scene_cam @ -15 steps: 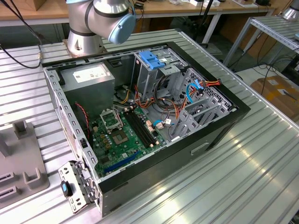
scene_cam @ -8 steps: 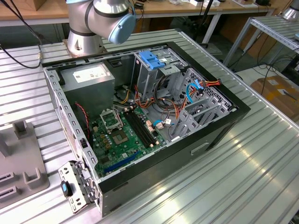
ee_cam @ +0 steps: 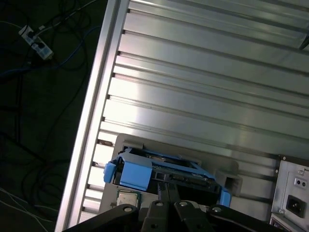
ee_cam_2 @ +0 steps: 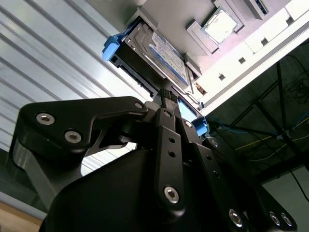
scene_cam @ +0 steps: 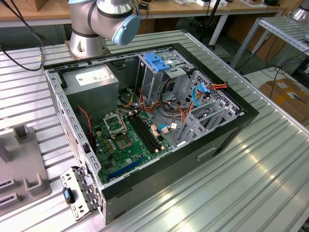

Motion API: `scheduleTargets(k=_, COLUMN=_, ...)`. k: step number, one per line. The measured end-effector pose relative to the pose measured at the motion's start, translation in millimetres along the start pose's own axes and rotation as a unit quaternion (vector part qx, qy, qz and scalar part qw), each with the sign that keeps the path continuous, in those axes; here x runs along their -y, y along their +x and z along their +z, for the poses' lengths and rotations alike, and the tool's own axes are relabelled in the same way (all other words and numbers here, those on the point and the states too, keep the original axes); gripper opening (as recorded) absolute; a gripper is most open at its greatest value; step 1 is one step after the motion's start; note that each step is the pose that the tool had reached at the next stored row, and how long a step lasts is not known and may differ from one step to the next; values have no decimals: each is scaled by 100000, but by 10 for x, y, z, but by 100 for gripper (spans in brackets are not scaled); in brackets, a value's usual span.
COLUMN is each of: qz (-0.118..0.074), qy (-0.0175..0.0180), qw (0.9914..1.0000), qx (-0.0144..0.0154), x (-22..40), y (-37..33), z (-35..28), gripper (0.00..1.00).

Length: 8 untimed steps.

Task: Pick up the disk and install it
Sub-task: 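Pick up the disk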

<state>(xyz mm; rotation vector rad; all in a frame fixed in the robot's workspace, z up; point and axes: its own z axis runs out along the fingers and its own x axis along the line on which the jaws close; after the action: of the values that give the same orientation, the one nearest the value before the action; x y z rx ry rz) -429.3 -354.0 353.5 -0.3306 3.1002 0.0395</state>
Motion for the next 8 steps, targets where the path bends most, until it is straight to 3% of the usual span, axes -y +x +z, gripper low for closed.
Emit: scheduleTargets(k=8, qz=-195, qy=-5, qw=100000, qx=-6, x=0, y=0, z=0, gripper=11)
